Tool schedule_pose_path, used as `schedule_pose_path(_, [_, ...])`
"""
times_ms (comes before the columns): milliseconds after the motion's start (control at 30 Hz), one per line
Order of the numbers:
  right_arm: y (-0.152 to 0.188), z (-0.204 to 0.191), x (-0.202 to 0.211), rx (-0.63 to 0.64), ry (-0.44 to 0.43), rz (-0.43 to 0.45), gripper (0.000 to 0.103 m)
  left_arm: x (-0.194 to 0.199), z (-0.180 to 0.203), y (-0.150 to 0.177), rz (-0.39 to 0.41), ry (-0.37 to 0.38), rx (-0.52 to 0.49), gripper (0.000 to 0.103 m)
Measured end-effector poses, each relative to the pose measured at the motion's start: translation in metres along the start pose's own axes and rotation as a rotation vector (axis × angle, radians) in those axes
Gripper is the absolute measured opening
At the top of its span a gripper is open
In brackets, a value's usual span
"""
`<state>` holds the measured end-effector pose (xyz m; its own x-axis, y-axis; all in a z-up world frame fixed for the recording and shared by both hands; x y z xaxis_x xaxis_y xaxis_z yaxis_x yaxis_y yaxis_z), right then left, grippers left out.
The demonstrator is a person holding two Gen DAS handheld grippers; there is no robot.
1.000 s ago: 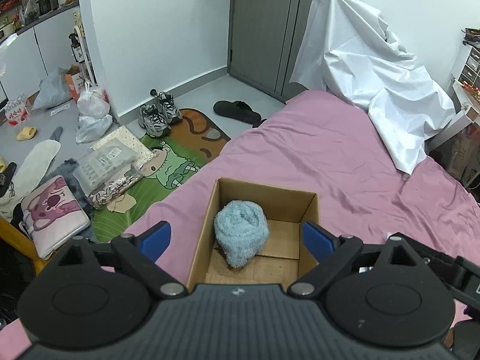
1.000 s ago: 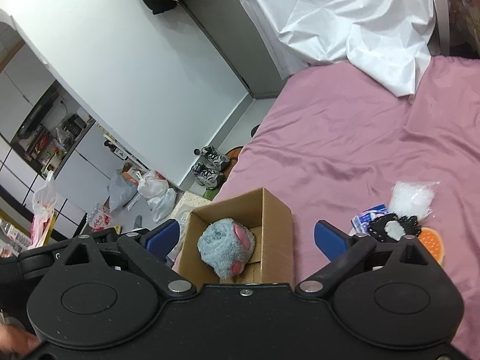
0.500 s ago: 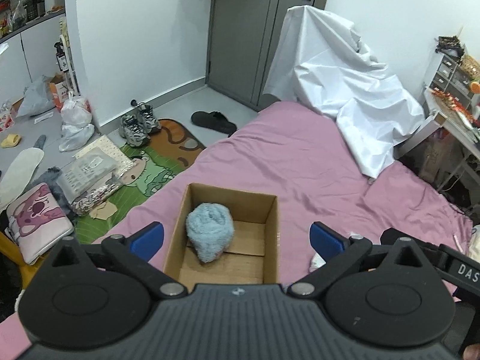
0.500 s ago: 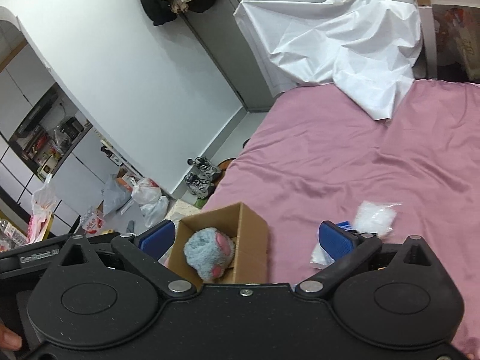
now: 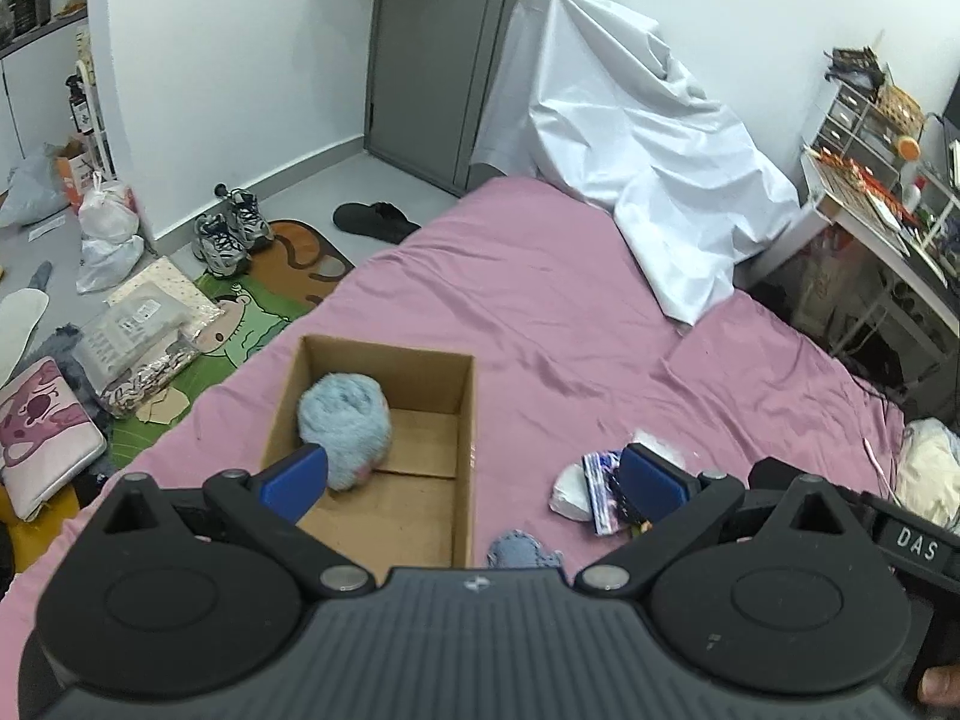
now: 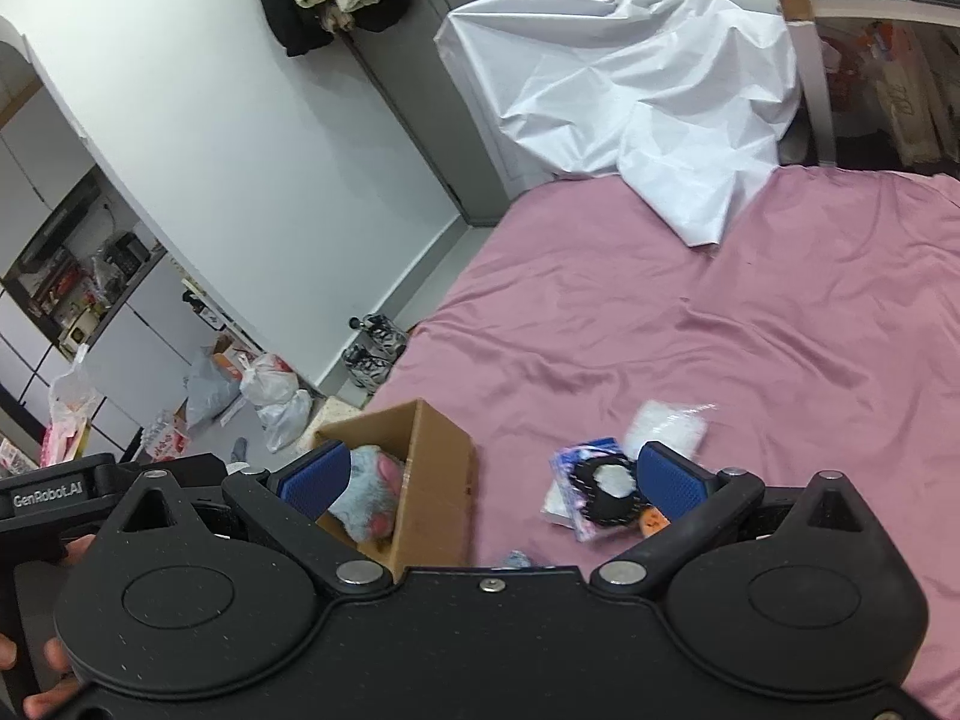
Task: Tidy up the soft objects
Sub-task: 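Move the left gripper to the blue denim plush and close on it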
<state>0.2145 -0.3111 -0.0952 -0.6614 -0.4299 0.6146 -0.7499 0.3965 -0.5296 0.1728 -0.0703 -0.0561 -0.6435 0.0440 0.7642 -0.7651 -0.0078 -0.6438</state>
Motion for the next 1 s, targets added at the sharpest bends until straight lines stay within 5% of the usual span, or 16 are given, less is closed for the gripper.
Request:
schedule_pose_path(600, [-0.004, 0.072, 0.000, -0.169, 0.148, -0.028, 0.103, -0.041, 0.047, 0.022, -0.096, -0.051, -0.039, 0.102])
schedule_pose_path(1000, [-0.004, 0.079, -0.010, -0.091, 0.160, -0.054, 0.103, -0.090, 0.072, 0.043, -0.165, -0.051, -0.050, 0.099])
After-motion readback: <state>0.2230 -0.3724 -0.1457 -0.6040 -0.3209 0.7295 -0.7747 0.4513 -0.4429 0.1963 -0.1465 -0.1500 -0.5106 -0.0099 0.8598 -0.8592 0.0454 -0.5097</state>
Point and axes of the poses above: each gripper's, at about its wrist camera, not at the fingertips, and x roughly against the way its jaws point, z to its right, y to its underside, the point moved 5 cm from there along -x, roughly the way its jaws point, and after that the axes turned 10 degrees about -x, right-handed, at the moved point
